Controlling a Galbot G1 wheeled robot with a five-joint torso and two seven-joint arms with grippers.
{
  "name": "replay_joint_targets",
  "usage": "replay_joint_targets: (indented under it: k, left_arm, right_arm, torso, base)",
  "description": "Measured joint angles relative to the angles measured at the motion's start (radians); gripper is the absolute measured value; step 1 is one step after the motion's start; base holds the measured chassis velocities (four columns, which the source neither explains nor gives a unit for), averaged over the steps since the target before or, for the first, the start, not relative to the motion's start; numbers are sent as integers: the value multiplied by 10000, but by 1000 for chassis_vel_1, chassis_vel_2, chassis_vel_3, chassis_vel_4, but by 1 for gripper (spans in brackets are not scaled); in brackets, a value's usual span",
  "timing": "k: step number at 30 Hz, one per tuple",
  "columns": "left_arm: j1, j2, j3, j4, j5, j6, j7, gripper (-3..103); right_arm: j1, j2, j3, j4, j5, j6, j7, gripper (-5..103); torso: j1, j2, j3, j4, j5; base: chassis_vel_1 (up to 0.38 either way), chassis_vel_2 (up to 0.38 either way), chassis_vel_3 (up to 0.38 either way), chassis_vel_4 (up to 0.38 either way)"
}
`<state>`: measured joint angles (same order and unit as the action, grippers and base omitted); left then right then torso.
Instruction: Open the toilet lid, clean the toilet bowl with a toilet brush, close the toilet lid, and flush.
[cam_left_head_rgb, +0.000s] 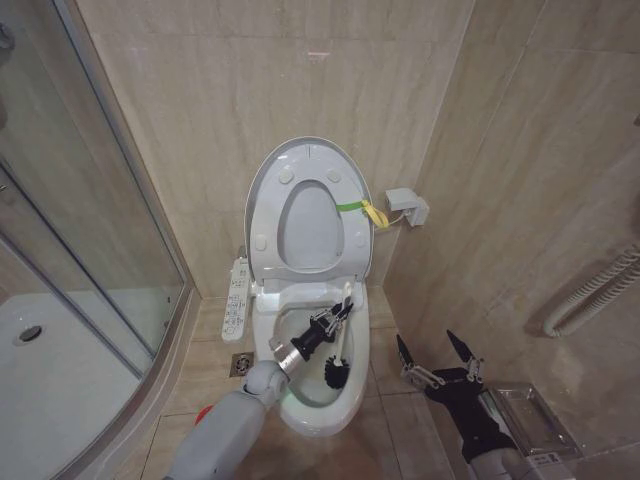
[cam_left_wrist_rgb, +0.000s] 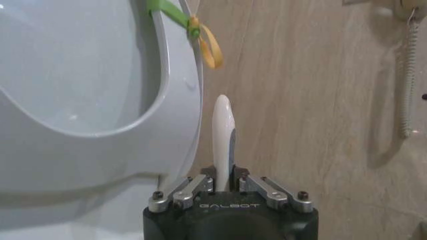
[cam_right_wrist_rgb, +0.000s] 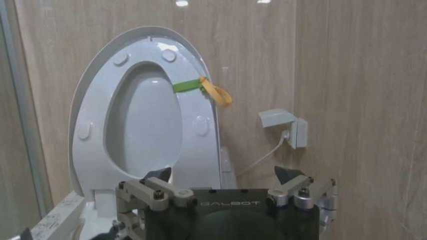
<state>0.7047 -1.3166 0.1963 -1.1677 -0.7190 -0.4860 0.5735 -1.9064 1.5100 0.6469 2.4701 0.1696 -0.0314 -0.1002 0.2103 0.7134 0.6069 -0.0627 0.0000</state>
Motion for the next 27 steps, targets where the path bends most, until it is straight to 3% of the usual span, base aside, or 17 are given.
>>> replay_joint_targets:
  k: [5, 10, 13, 14, 21, 27]
  left_arm:
    - [57, 361, -14, -499, -165, 106, -137, 16]
    - [866, 1308, -123, -1740, -279, 255, -367, 16]
    - [1954, 2201, -795, -2648, 29, 268, -265, 16]
    - [1954, 2201, -795, -2648, 29, 268, -265, 16]
    - [3078, 3843, -2112, -4021, 525, 265, 220, 16]
    - [3503, 4255, -2570, -4596, 455, 325, 227, 16]
  right_arm:
    - [0, 0, 0, 0, 0, 0, 0, 100]
    - [0, -1, 0, 0, 0, 0, 0, 100]
    - [0, 0, 0, 0, 0, 0, -2, 100]
    - [0, 0, 0, 0, 0, 0, -2, 100]
    - [0, 0, 0, 0, 0, 0, 0, 100]
    - [0, 0, 0, 0, 0, 0, 0, 100]
  torso:
    - [0, 0, 0, -2, 0]
    - [0, 0, 0, -3, -2]
    - [0, 0, -1, 2, -4]
    - [0, 0, -1, 2, -4]
    - [0, 0, -1, -2, -3]
    - [0, 0, 0, -1, -2]
  base:
    - [0, 0, 0, 0]
    - [0, 0, 0, 0]
    - [0, 0, 0, 0]
    - [0, 0, 0, 0]
    - [0, 0, 0, 0]
    - [0, 0, 0, 0]
